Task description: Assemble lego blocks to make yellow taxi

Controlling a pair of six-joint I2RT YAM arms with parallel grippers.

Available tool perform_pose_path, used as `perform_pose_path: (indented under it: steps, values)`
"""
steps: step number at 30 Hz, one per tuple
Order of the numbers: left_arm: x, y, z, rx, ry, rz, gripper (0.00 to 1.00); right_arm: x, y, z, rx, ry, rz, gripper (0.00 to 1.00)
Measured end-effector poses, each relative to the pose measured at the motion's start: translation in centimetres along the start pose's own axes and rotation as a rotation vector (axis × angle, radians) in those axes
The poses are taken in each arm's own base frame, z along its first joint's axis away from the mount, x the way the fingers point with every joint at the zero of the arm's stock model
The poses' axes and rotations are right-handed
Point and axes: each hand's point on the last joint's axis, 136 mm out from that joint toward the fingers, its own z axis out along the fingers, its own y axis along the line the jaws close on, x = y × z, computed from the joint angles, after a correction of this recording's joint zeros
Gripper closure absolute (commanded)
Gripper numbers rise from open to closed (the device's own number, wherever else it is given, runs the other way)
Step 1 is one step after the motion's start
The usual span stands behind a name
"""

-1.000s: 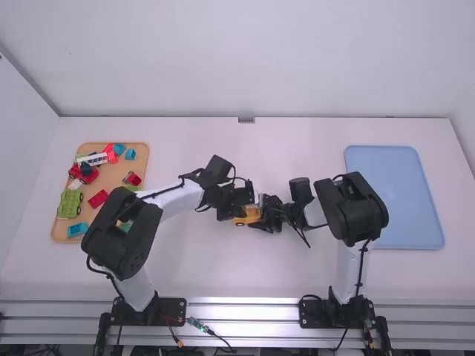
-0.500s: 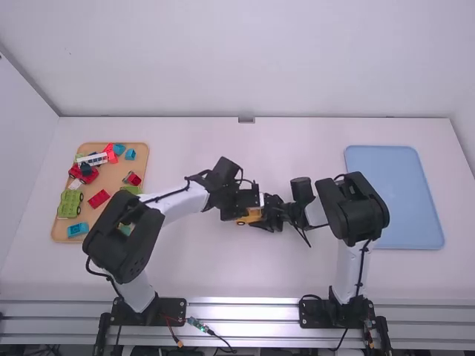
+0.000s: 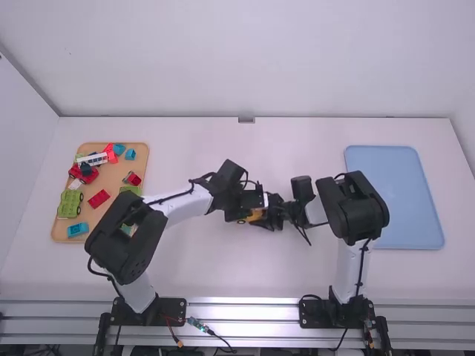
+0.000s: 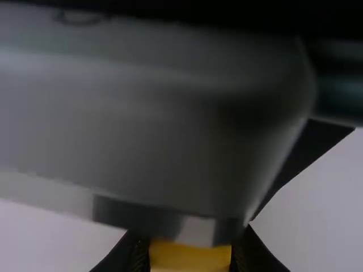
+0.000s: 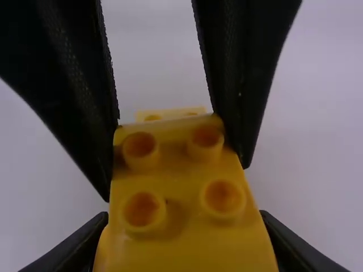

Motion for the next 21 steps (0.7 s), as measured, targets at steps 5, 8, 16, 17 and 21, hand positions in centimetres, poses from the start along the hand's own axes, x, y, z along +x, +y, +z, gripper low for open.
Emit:
perform_pose_path:
  steps: [5,8,16,17,21]
  values:
    - [-0.1,0.4,-0.1,-0.029,-0.004,-0.019,0.99,0.1,-0.3,0.0,-0.001,0.007,0.000,0.56]
    - [0.4,1.3,-0.7,-0.085,0.033,-0.035,0.99,0.0,-0.4,0.1,-0.002,0.013,0.000,0.56]
    - [1.7,1.8,-2.8,-0.147,0.126,-0.031,0.98,-0.3,0.5,0.8,-0.034,0.009,-0.024,0.55]
    - [1.7,1.8,-2.8,-0.147,0.126,-0.031,0.98,-0.3,0.5,0.8,-0.034,0.009,-0.024,0.55]
    - [2.1,0.5,-2.9,-0.089,0.141,-0.012,0.99,-0.3,0.7,0.8,-0.041,0.007,-0.019,0.55]
